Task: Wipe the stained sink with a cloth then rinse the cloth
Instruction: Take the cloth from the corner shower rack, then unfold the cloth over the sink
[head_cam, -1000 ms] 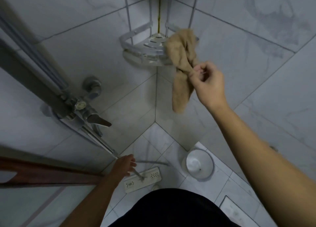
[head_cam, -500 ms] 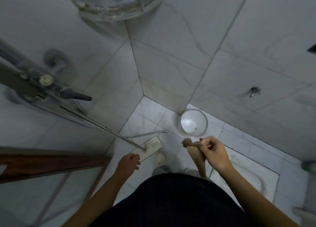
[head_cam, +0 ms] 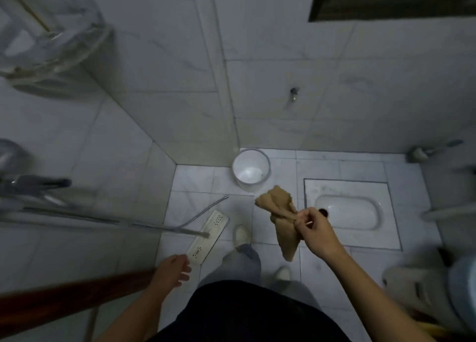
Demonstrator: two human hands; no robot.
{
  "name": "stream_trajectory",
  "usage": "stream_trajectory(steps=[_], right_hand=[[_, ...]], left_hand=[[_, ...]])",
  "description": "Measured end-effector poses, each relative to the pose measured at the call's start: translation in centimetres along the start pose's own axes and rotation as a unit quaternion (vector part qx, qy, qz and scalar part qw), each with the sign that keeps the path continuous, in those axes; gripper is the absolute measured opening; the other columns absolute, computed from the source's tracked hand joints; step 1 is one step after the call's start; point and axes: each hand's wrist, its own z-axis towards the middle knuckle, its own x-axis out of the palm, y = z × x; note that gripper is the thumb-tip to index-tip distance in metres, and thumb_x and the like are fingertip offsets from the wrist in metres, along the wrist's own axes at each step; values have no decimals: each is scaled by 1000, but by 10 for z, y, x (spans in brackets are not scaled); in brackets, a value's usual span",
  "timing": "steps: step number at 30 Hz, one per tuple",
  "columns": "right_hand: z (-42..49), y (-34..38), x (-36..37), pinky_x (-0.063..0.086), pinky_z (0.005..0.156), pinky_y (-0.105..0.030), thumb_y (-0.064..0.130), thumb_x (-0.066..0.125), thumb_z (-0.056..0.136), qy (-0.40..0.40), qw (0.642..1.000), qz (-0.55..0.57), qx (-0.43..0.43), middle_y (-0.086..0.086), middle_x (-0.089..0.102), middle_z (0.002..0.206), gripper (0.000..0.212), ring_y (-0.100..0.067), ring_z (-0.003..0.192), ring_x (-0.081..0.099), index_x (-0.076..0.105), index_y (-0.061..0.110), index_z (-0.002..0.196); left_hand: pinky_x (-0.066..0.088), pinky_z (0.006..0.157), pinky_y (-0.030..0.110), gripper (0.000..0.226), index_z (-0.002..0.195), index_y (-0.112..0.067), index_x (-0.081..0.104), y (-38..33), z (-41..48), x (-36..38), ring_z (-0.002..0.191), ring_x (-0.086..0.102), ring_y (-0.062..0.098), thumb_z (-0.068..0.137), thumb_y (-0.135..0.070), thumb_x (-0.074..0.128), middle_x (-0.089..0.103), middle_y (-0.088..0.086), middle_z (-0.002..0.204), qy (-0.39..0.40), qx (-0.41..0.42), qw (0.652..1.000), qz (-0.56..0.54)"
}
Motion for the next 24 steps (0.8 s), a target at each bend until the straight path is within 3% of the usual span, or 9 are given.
stream_trajectory(steps=[3, 9, 12, 18, 22, 24], right_hand=[[-44, -57, -21, 51, 72, -37, 12, 60, 94, -69, 995, 13, 64, -6, 62, 83, 4, -20, 76, 60, 61, 9, 92], [-159, -145, -33, 42, 61, -27, 7, 60, 91, -224, 956, 87, 168, -4, 61, 78, 6, -17, 71, 57, 60, 6, 85], [-223, -181, -11, 45, 67, -33, 9, 62, 89, -314, 914, 134, 221, -6, 65, 81, 8, -20, 74, 59, 61, 13, 82], [-366, -237, 78, 37, 58, -31, 3, 62, 88, -417, 819, 211, 333, -6, 52, 65, 18, -19, 60, 47, 56, 8, 72], [-440, -271, 135, 41, 62, -24, 1, 55, 93, -452, 757, 278, 380, 5, 59, 83, 12, -16, 77, 55, 62, 6, 85], [-468, -285, 149, 41, 61, -21, 3, 54, 95, -466, 734, 295, 396, 2, 64, 93, 11, -18, 83, 59, 65, 5, 92]], left_hand=[[43, 59, 28, 31, 90, -2, 67, -14, -11, 22, 67, 62, 27, 103, -25, 52, 72, 17, 86, 23, 23, 998, 47], [43, 63, 29, 26, 88, -2, 66, -70, -40, 93, 67, 61, 27, 102, -19, 51, 71, 17, 84, 119, 139, 963, 197], [44, 63, 30, 24, 90, -2, 66, -82, -56, 126, 67, 61, 27, 101, -17, 50, 70, 16, 85, 177, 204, 920, 283], [46, 65, 31, 27, 97, 0, 67, -52, -92, 168, 71, 63, 27, 103, -20, 50, 72, 15, 87, 265, 259, 828, 421], [48, 69, 31, 31, 100, 0, 67, -14, -113, 185, 77, 66, 29, 105, -25, 49, 74, 19, 98, 289, 262, 783, 484], [49, 69, 32, 32, 101, -1, 68, 5, -123, 192, 79, 67, 30, 105, -26, 49, 74, 20, 99, 295, 266, 761, 513]])
